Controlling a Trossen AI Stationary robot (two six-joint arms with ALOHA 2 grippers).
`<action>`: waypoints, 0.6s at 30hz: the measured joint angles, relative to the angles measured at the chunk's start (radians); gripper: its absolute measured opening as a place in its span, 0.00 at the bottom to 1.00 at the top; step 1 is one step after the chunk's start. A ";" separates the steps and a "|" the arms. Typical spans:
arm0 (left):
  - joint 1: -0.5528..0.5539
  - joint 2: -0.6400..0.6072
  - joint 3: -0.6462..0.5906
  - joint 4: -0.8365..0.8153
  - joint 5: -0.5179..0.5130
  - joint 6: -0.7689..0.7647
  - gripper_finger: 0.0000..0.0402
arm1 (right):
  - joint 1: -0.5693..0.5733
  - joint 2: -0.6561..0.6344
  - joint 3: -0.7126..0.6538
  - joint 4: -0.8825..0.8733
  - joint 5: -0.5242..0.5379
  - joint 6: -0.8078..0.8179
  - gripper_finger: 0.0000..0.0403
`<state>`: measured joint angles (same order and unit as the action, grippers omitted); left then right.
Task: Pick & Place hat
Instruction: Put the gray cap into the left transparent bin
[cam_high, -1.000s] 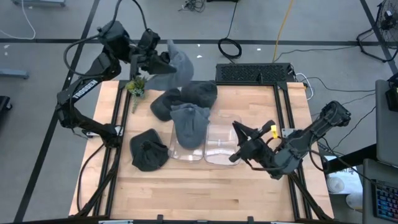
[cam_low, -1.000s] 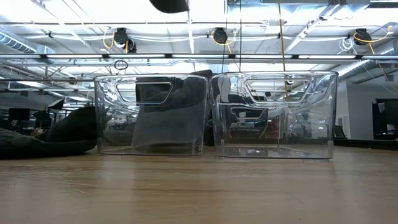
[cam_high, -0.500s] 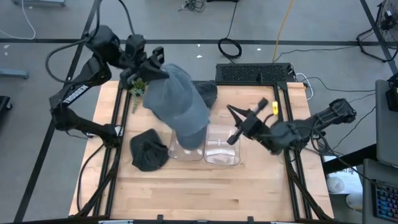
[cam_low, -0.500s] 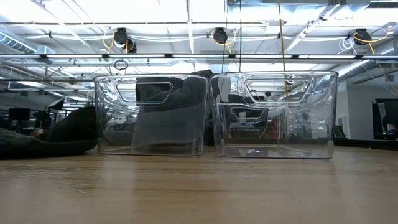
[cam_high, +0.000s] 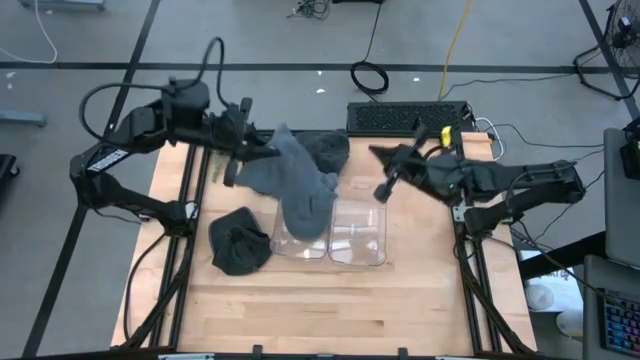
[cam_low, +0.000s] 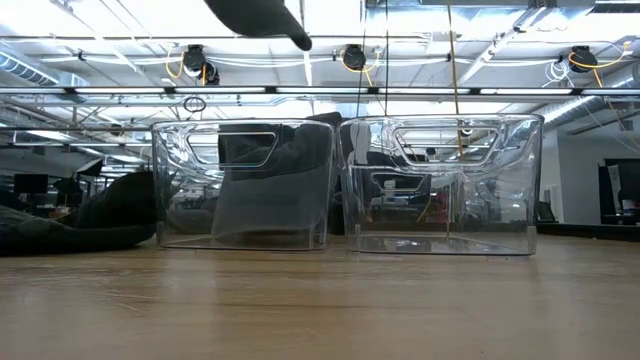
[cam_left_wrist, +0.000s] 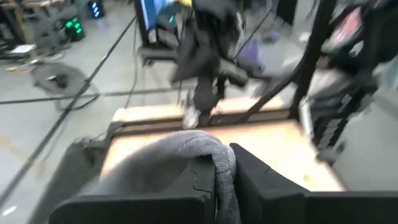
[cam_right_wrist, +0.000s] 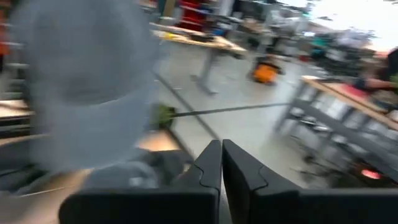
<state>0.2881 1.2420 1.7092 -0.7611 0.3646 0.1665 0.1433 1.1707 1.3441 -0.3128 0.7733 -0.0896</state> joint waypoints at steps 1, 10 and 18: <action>-0.017 0.003 0.000 -0.020 -0.041 0.019 0.06 | -0.011 -0.010 0.000 -0.002 0.022 -0.009 0.00; -0.160 0.029 0.001 -0.117 -0.373 0.278 0.06 | -0.198 -0.127 0.000 -0.022 -0.385 0.150 0.00; -0.242 0.084 0.000 -0.160 -0.514 0.423 0.06 | -0.308 -0.143 0.000 -0.023 -0.723 0.183 0.00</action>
<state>0.0460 1.3261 1.7088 -0.9214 -0.1493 0.5895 -0.1646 1.0275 1.3441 -0.3361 0.0506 0.0939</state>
